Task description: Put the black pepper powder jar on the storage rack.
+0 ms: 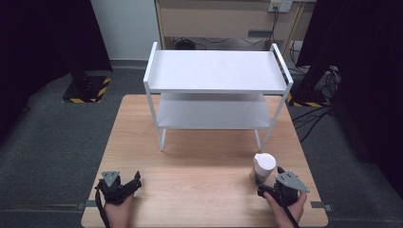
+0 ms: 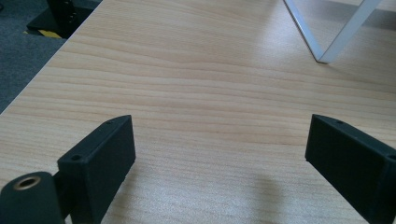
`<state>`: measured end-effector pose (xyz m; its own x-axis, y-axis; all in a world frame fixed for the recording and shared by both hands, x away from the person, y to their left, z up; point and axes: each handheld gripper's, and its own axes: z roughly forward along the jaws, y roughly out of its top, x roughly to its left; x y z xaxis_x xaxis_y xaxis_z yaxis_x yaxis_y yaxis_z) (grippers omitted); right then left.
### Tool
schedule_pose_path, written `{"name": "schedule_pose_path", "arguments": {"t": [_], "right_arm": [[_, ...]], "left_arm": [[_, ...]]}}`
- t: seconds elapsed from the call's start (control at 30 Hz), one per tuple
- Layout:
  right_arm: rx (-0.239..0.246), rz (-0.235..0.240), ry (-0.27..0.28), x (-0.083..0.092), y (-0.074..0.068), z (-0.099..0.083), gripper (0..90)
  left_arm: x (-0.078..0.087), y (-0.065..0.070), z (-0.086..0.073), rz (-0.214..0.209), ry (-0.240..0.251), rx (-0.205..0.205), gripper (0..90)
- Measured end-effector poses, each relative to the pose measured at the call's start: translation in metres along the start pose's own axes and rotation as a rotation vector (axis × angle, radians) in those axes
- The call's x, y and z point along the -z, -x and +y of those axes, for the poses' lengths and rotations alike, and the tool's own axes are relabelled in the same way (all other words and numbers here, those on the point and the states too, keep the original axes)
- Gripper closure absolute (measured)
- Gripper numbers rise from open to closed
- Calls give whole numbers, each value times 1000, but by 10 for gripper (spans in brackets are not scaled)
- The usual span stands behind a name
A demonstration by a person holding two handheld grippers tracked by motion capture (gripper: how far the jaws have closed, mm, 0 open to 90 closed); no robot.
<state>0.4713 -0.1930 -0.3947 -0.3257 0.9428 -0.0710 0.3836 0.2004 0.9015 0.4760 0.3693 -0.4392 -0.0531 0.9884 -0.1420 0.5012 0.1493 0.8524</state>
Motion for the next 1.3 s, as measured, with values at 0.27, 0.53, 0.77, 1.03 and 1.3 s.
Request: {"name": "schedule_pose_path", "arguments": {"t": [0.27, 0.53, 0.77, 1.03, 1.3], "right_arm": [[10, 18, 9, -11, 1, 9, 125], [1, 28, 3, -18, 6, 14, 225], [15, 48, -5, -18, 9, 16, 295], [5, 57, -13, -18, 12, 18, 301], [17, 66, -16, -17, 11, 20, 304]], "left_arm": [[0, -1, 0, -2, 3, 0, 80], [0, -1, -1, -3, 4, 0, 80], [0, -1, -1, -2, 5, -1, 80], [0, 0, -1, -1, 5, 0, 80], [0, -1, -1, -4, 7, 2, 80]]}}
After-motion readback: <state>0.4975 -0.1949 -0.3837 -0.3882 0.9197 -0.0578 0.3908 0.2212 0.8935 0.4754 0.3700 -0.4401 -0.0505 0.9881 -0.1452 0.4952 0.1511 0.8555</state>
